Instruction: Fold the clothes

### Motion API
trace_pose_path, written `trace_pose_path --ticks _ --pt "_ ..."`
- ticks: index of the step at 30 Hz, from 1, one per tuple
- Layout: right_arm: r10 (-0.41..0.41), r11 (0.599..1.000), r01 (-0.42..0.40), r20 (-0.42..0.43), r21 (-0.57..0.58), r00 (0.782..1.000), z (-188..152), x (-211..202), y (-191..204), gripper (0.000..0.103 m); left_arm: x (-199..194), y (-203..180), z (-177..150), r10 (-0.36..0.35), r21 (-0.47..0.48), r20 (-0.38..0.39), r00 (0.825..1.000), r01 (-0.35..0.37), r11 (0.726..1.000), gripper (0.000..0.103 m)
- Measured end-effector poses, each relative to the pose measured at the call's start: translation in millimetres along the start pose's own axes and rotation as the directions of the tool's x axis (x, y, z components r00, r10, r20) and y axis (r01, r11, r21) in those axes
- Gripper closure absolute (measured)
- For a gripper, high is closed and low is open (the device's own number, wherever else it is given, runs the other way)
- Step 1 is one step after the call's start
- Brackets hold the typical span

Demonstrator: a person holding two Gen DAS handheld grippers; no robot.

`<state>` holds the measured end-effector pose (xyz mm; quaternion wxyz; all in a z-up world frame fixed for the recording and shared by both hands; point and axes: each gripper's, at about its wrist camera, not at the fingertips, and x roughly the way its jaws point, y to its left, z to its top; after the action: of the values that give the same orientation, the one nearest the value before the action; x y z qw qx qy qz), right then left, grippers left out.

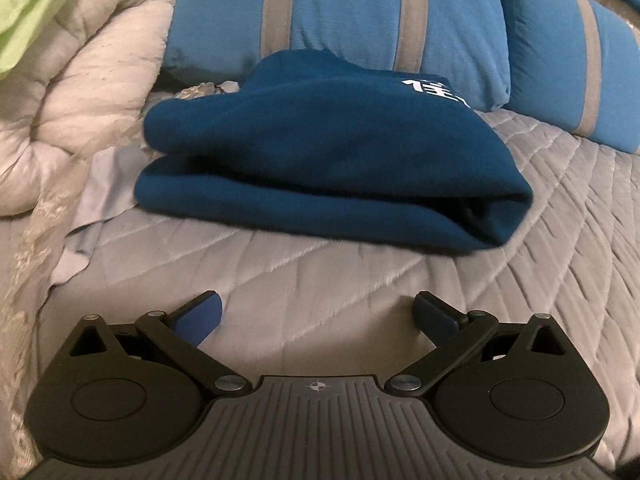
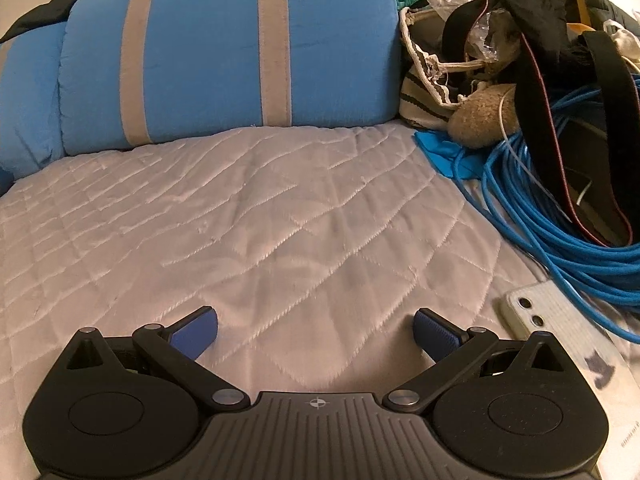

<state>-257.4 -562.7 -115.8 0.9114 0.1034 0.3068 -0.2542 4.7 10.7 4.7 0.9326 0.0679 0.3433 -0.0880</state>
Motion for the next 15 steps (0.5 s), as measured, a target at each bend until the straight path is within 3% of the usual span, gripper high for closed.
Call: trace_pose_path --ticks 10,15 --pt "0.019 1.000 -0.019 0.006 0.010 1.000 10.2 17.3 -4.5 0.000 31.4 -7.2 23.4 0.008 0.009 0.005 1.000 -0.008 1.000 0.000" --pt "0.003 1.000 -0.003 0.050 0.000 0.999 5.4 18.2 -2.7 0.000 33.9 -8.7 17.9 0.013 0.010 0.060 0.998 -0.014 1.000 0.000"
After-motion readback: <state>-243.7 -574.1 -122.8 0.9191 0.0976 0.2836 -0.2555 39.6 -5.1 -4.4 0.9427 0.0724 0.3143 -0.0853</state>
